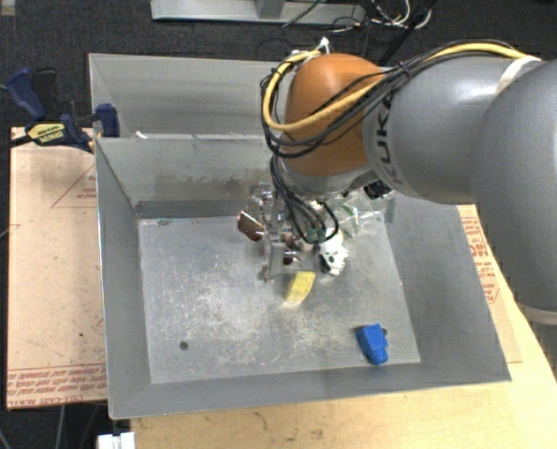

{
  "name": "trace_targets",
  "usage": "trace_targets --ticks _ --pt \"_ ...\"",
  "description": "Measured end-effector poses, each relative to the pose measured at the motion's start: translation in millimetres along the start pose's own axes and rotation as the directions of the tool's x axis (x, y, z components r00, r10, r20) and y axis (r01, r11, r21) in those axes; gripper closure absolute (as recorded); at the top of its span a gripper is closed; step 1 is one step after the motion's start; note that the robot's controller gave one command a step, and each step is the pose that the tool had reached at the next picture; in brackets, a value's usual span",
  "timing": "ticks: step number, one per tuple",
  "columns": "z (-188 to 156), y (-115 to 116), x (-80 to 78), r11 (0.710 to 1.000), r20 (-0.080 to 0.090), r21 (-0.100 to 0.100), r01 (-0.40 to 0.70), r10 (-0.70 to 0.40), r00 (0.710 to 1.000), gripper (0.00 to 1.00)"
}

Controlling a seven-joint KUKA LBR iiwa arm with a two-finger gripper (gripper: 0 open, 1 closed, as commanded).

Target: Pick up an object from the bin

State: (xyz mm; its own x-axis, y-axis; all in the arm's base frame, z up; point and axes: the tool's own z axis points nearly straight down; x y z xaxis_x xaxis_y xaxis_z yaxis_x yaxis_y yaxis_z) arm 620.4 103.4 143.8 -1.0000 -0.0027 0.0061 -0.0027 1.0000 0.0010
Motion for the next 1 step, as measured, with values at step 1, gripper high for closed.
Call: trace_targets --ticks 1 --pt "-5.2 -0.5 -1.8 1.000 0.008 -0.001 -0.002 0.002 1.000 0.00"
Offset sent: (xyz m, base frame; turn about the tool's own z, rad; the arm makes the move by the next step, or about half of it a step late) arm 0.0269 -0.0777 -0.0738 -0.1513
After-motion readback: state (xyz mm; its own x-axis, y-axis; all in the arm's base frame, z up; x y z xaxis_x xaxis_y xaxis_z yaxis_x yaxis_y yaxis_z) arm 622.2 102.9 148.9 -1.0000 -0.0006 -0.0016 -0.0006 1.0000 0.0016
